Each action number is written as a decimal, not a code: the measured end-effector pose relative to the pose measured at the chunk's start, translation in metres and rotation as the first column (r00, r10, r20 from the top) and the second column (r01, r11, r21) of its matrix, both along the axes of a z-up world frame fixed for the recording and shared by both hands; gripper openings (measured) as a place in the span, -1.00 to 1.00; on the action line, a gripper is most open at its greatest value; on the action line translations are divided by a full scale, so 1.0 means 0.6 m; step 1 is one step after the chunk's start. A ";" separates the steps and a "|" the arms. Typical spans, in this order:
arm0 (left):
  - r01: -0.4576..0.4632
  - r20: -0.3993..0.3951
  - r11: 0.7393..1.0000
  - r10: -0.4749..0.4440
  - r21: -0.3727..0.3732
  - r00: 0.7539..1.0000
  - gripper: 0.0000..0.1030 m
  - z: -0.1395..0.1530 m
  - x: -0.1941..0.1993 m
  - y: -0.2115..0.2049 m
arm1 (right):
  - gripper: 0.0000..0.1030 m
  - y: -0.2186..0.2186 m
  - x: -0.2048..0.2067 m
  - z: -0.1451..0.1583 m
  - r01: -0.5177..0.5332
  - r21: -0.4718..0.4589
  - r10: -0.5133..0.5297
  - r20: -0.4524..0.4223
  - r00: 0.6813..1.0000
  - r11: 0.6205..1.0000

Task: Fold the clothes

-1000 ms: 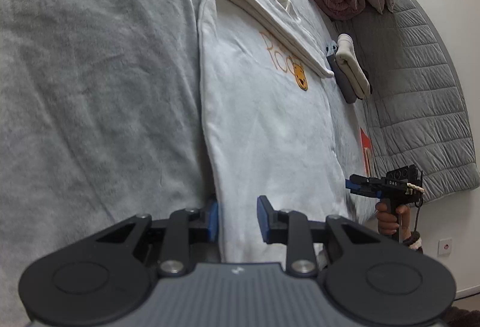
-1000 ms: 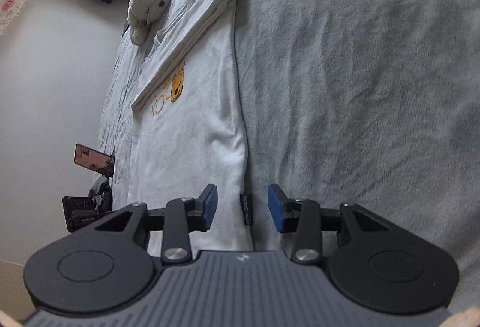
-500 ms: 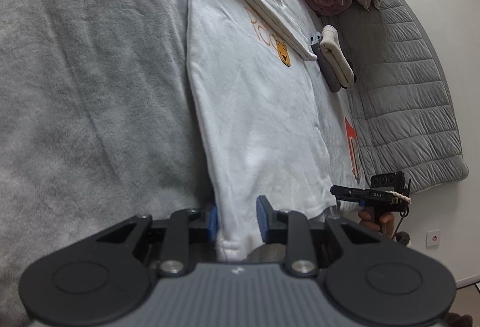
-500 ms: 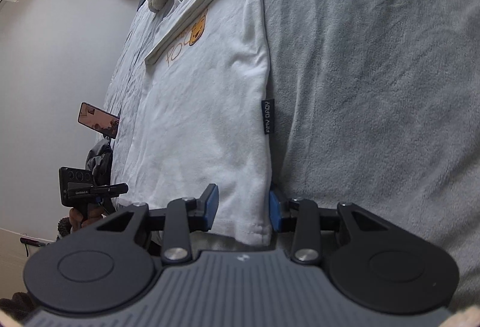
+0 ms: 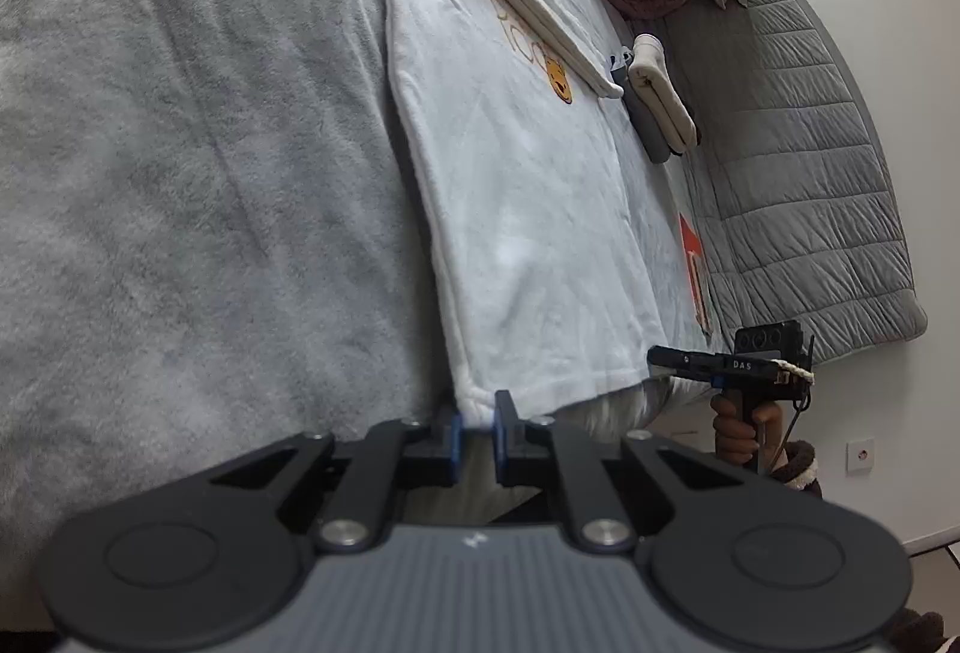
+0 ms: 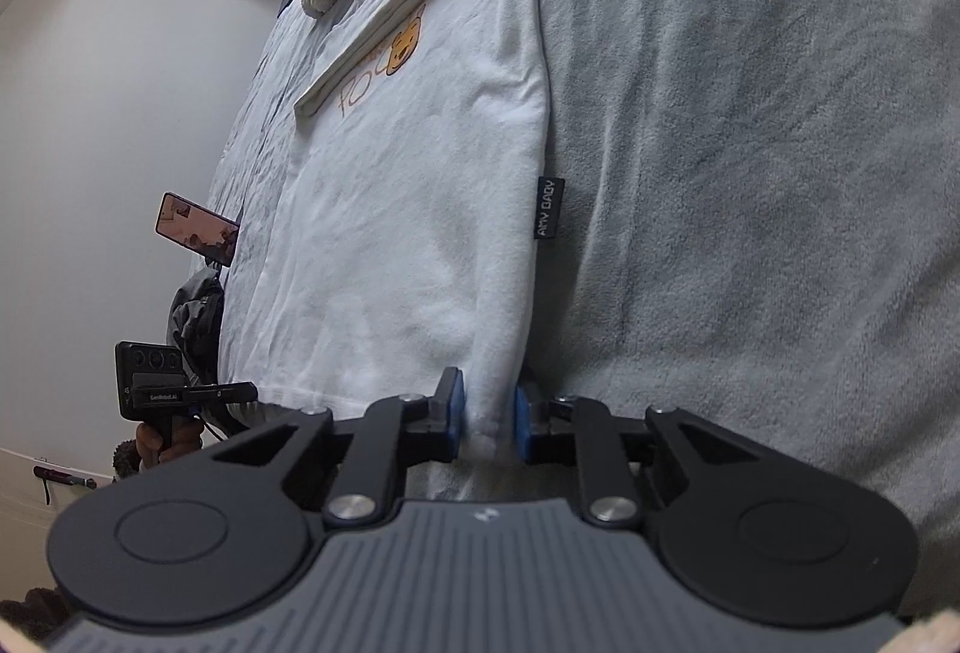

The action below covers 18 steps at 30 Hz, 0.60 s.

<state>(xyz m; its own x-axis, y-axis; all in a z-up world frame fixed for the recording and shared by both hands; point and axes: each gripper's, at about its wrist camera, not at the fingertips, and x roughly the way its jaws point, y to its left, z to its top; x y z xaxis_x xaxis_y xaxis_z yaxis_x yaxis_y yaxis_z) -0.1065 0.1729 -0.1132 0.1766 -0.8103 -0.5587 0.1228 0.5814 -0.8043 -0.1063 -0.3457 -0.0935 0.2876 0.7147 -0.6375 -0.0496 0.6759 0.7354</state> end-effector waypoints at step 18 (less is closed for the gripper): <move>-0.037 0.049 0.995 0.042 -0.089 0.998 -0.84 0.011 0.009 0.010 | -0.62 -0.008 -0.008 0.022 -0.010 0.039 0.007 0.086 0.996 0.999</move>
<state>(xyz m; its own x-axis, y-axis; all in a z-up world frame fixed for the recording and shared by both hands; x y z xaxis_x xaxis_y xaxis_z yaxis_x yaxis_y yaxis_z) -0.1013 0.1788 -0.1068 0.2358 -0.8477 -0.4751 0.1433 0.5139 -0.8458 -0.1113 -0.3503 -0.0801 0.3336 0.7412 -0.5826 -0.1189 0.6461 0.7539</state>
